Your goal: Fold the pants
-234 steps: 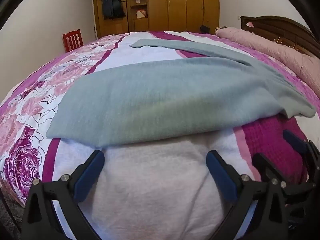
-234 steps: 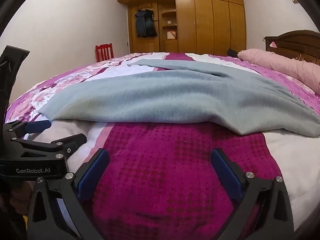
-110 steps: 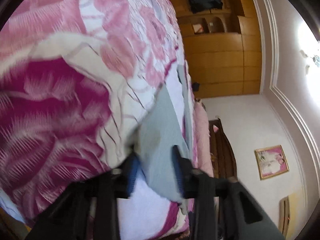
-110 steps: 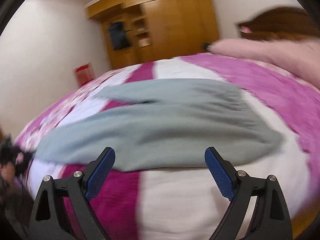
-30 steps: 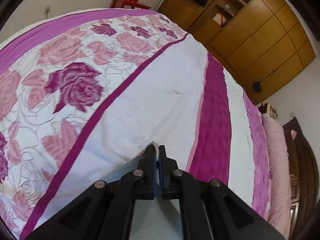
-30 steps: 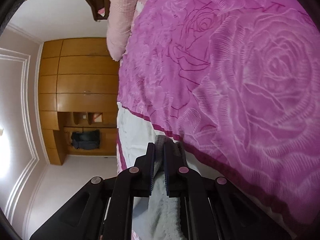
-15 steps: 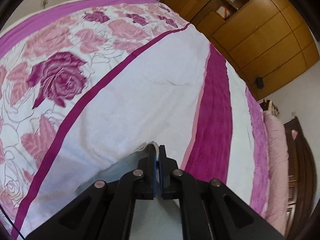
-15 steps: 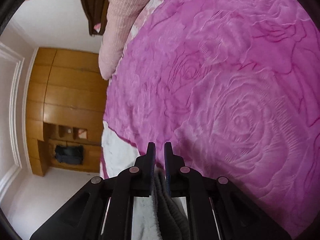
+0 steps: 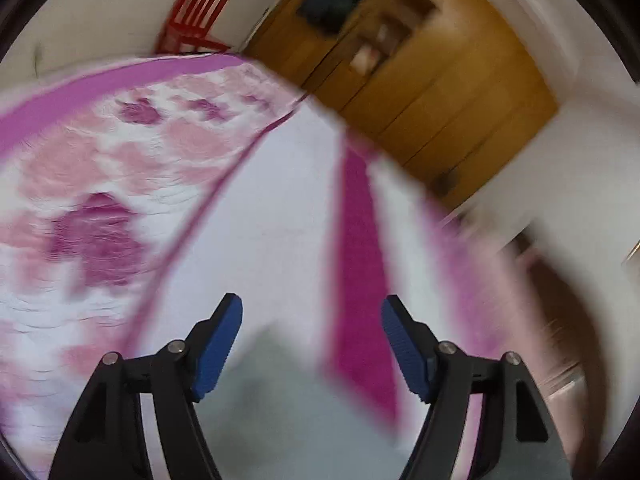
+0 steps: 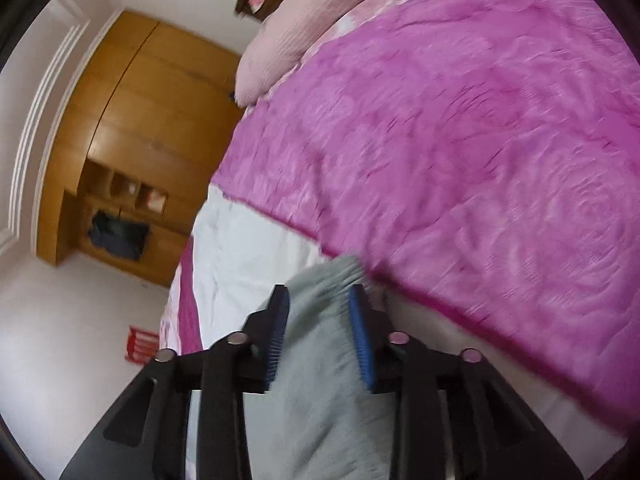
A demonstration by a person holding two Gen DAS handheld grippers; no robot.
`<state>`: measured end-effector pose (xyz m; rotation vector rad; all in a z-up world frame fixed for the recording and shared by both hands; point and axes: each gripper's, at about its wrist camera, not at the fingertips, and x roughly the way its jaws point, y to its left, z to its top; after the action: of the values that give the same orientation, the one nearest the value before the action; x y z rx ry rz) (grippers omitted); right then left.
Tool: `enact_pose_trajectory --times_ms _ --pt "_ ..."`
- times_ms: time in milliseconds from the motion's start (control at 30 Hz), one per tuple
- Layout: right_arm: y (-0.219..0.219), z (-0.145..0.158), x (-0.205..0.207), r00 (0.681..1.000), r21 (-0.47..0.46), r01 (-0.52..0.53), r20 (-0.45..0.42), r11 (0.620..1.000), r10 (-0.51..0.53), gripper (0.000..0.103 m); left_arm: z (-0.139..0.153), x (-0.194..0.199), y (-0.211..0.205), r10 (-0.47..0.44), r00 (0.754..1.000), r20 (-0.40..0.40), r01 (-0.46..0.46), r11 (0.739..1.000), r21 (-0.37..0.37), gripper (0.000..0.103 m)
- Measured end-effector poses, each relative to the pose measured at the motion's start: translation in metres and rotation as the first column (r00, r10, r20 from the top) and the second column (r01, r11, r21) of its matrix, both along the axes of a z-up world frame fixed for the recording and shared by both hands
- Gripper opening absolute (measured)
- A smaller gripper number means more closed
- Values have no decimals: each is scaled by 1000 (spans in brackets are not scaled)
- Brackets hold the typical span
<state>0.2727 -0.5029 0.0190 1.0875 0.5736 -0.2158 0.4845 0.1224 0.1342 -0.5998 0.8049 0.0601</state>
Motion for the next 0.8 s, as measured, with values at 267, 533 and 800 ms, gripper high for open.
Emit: enact_pose_trajectory --times_ms 267,533,800 --pt "17 -1 -7 999 99 -34 27 995 32 33 -120 -63 29 -97 954 -284 -16 929 -371 59" --pt "-2 16 -16 998 88 -19 56 996 14 33 -120 -29 12 -116 974 -195 10 880 -476 60" --pt "-6 36 -39 996 47 47 69 998 -50 62 -134 -32 11 15 972 -234 -119 892 -436 13"
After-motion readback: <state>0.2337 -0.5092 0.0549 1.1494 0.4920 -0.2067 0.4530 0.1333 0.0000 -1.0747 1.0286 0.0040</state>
